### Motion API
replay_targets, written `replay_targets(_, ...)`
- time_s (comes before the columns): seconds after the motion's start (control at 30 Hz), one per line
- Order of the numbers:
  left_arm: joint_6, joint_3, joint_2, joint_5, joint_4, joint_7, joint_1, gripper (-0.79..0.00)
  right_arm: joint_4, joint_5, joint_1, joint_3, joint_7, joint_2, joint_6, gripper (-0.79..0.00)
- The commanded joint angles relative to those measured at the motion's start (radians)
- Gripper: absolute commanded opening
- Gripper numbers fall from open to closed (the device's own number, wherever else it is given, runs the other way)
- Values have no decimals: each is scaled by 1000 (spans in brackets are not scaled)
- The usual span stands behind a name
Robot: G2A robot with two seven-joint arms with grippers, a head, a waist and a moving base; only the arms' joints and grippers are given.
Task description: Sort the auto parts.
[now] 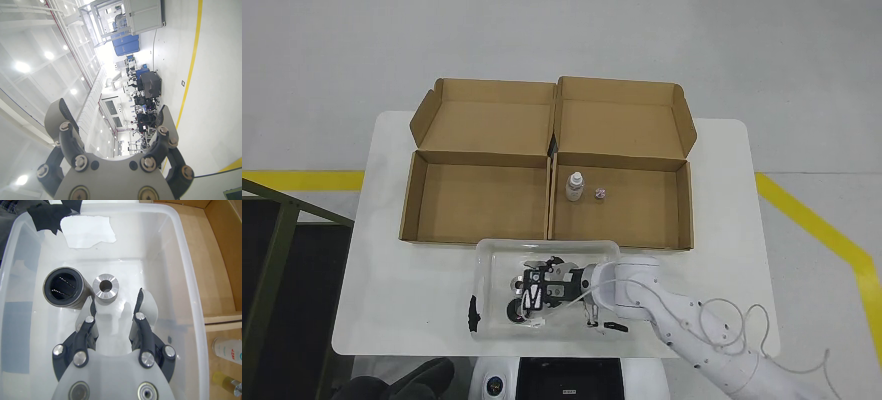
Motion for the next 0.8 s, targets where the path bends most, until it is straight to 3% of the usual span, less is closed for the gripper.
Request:
replay_targets(0.0,0,0,0,0,0,0,0,0,15,13,10,-7,0,-6,6,-397)
replay_targets(0.77,0,0,0,0,0,0,0,0,123,33,90,-96,-6,-68,8,-394)
